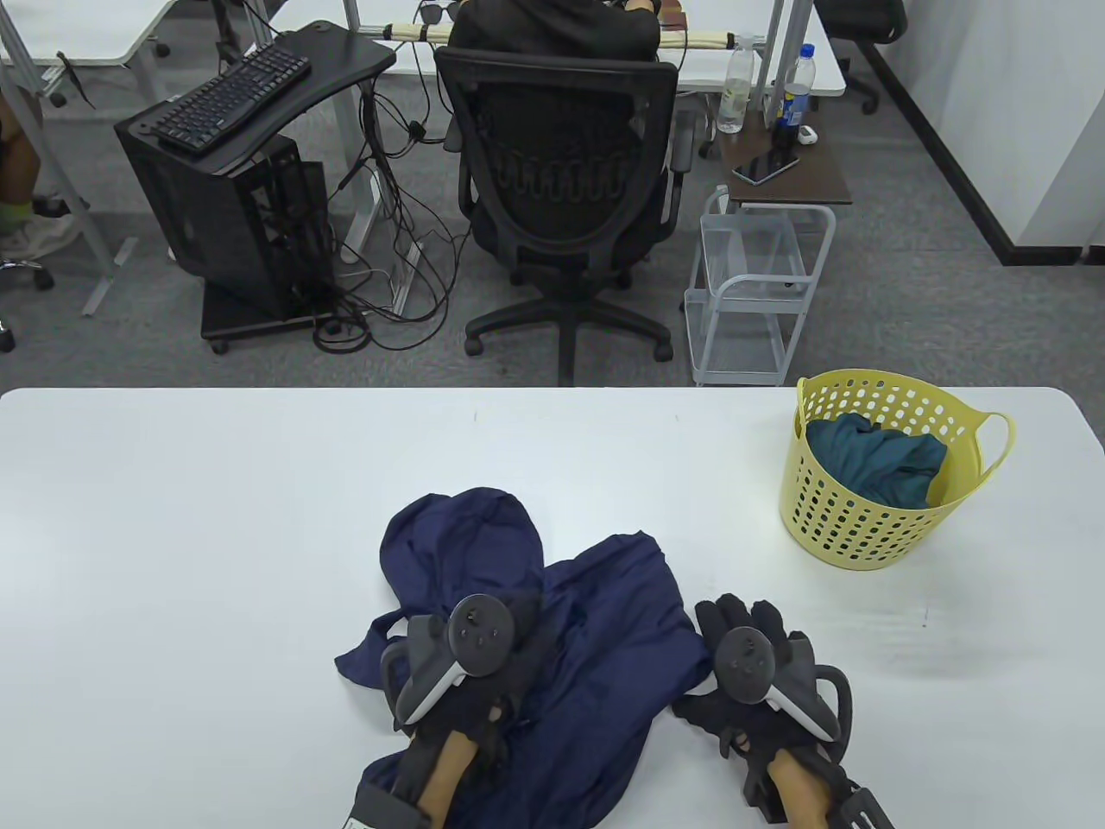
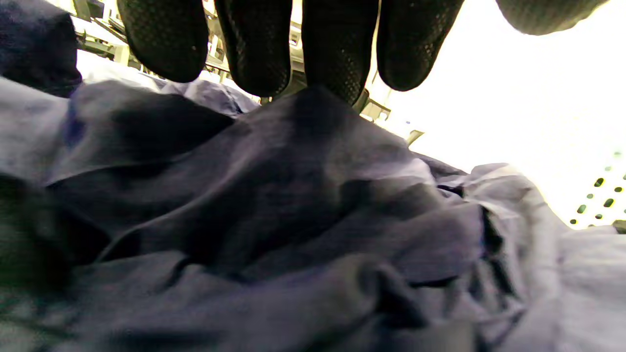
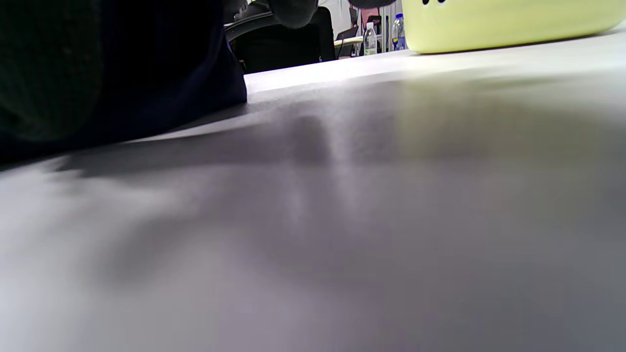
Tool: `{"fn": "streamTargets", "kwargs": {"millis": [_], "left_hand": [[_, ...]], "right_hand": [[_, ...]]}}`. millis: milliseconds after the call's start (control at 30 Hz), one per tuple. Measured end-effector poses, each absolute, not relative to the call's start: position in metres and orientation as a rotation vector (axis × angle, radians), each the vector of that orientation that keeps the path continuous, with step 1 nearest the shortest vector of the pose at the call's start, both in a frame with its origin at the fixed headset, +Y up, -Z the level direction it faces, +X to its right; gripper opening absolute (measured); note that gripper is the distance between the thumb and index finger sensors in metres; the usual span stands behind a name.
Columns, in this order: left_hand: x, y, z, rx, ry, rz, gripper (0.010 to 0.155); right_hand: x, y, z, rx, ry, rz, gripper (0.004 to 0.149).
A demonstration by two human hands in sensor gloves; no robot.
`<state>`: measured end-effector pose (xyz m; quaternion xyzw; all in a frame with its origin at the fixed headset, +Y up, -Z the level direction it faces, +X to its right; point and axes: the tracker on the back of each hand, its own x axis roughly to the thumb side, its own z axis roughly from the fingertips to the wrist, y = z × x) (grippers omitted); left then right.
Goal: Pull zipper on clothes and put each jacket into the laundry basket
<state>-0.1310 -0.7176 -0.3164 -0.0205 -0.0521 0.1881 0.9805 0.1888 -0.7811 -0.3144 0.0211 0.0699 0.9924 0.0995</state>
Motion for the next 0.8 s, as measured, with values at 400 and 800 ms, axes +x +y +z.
{"fn": "streamTargets", "kwargs": {"millis": [400,800], "left_hand": [[-0.083,-0.685,-0.268,0.029,-0.339,0.444,0.086],[-0.109,-0.701,-0.290,0.048,-0.143,0.576,0.043]], "right_hand": [[0.162,-0.739,-0.299,0.077,-0.321,2.743,0.038],[0.144,-0.705,-0.263,0.258,-0.348,2.436,0.078]]}}
